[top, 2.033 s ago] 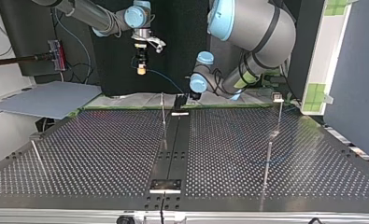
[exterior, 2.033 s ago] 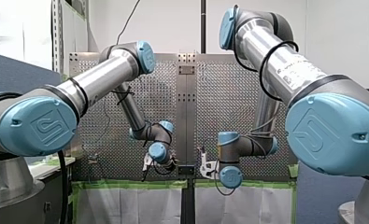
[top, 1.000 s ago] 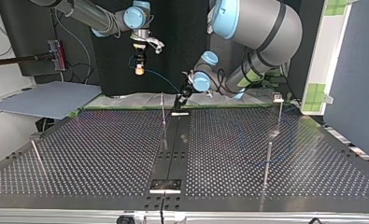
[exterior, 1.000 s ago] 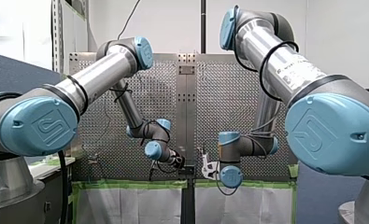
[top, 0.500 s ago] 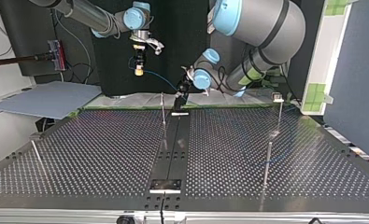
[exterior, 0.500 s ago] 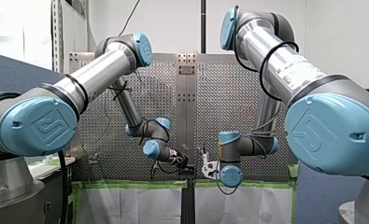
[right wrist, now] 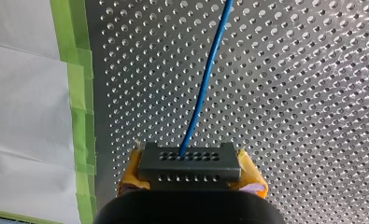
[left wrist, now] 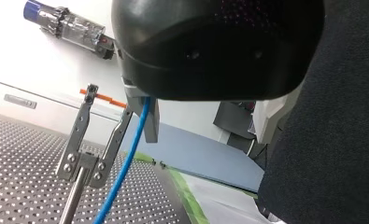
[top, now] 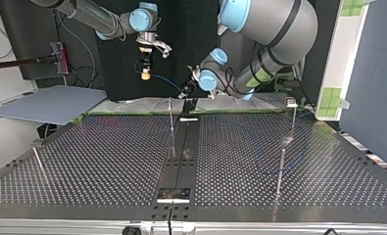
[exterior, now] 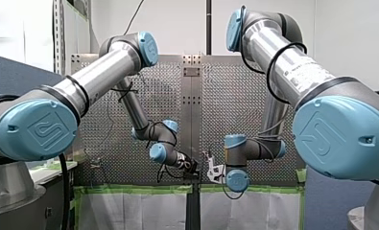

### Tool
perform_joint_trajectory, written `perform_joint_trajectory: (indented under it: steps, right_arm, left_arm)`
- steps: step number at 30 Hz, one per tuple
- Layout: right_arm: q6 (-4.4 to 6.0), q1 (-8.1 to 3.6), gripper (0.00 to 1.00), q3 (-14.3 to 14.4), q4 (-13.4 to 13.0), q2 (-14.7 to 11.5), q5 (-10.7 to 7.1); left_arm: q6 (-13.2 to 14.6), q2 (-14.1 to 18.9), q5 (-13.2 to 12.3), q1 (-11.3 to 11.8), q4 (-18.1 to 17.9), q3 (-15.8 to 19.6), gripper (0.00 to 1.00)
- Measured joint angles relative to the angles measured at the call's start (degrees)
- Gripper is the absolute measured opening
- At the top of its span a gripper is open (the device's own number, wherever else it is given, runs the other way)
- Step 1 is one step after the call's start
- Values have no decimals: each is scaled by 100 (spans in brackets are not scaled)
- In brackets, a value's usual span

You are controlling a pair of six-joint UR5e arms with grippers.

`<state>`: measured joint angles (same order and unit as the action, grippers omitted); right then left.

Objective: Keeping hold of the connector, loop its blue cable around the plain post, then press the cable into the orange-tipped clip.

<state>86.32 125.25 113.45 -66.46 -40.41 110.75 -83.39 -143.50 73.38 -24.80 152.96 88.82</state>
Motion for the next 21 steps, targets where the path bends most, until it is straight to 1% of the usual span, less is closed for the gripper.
perform_joint_trajectory:
  steps: [3, 8, 9, 10, 11, 12, 14, 15, 16, 17, 21]
  right_arm:
    - [0, 0, 0, -1, 0, 1, 0]
    - [0, 1, 0, -2, 0, 1, 0]
    - [0, 0, 0, -2, 0, 1, 0]
    - [0, 0, 0, -2, 0, 1, 0]
    - [0, 0, 0, -1, 0, 1, 0]
    - [0, 0, 0, -2, 0, 1, -2]
    - [0, 0, 0, -2, 0, 1, -5]
    - [0, 0, 0, -2, 0, 1, -4]
    - [0, 0, 0, -2, 0, 1, -4]
    - [0, 1, 0, -2, 0, 1, -4]
    - [-5, 2, 0, -2, 0, 0, -1]
  left_arm:
    - [64, -3, 69, -20, 10, 1, 100]
    - [89, -4, 317, -30, -35, 1, 100]
    - [89, -4, 367, -32, -47, 1, 88]
    - [88, -4, 439, -33, -65, 1, 88]
    - [87, -3, 495, -33, -78, 1, 67]
    - [85, -4, 552, -35, -90, 1, 67]
    - [82, -5, 688, -46, -123, 1, 33]
    - [81, -5, 743, -54, -141, 1, 33]
    - [78, -5, 818, -67, -164, 1, 12]
    - [75, -5, 875, -77, -178, 1, 0]
    - [4, -5, 1098, -120, -261, 1, 0]
